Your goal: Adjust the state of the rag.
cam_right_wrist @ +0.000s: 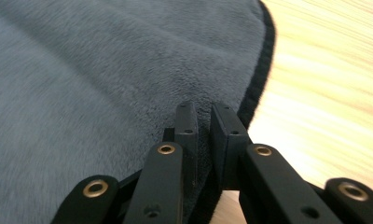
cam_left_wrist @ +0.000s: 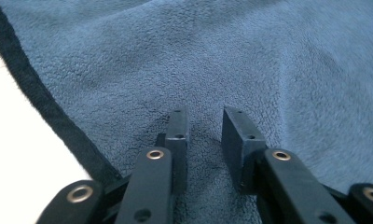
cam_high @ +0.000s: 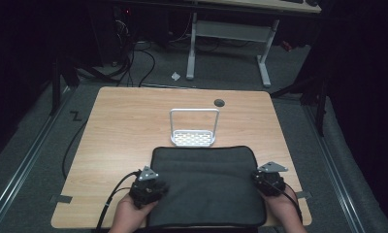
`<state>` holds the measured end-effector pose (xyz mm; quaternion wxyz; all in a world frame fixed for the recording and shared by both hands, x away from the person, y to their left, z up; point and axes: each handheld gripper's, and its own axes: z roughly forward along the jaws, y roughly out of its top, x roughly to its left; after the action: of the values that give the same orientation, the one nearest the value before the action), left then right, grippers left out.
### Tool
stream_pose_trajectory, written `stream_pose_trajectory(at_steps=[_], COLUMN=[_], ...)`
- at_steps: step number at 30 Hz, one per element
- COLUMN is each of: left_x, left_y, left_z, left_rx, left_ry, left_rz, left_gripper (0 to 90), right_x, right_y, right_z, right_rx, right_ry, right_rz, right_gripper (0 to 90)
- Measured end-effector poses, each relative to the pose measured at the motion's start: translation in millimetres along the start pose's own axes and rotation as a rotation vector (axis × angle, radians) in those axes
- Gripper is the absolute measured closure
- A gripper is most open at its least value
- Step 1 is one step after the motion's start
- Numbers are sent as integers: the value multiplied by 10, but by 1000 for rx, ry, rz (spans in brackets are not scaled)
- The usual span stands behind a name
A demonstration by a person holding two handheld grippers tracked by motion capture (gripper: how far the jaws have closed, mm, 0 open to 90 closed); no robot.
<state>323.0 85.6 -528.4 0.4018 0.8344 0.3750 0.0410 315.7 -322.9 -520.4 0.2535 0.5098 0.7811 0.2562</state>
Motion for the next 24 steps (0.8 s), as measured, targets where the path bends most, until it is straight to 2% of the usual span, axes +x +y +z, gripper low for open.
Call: stream_pose_trajectory(at_steps=[1,2,3,5,7,10,12,13,14,16,21,23,24], left_x=[-18,-18,-49,-48,-2,136,237,237,315,365,496,542,570], left_y=[15,15,38,51,61,90,112,112,139,161,226,267,286], left_z=[25,25,59,44,-15,-93,-125,-125,-137,-135,-113,-98,-83], left_rx=[0,0,-1,0,-25,-65,-88,-88,-105,-119,-148,-149,-151], left_ry=[-11,-11,-23,-27,-2,20,38,38,62,84,127,140,134], left_rz=[2,2,5,5,12,-23,-43,-43,-44,-34,-45,-41,-52], left_gripper=[706,697,678,639,624,611,606,603,598,585,550,528,513], right_x=[-65,-65,-149,-170,-143,-87,-35,-35,6,38,119,144,164], right_y=[-20,-20,-33,-26,-13,3,3,3,3,7,21,31,36], right_z=[-3,-3,5,1,-52,-108,-114,-114,-107,-102,-84,-87,-94], right_rx=[-2,-2,-4,-18,-57,-93,-103,-103,-107,-114,-116,-125,-125], right_ry=[-13,-13,-28,-21,-14,-1,3,3,9,16,52,49,47], right_rz=[13,13,43,56,64,53,40,40,23,15,10,-2,5], right_gripper=[813,813,804,772,753,727,716,716,707,706,684,670,663])
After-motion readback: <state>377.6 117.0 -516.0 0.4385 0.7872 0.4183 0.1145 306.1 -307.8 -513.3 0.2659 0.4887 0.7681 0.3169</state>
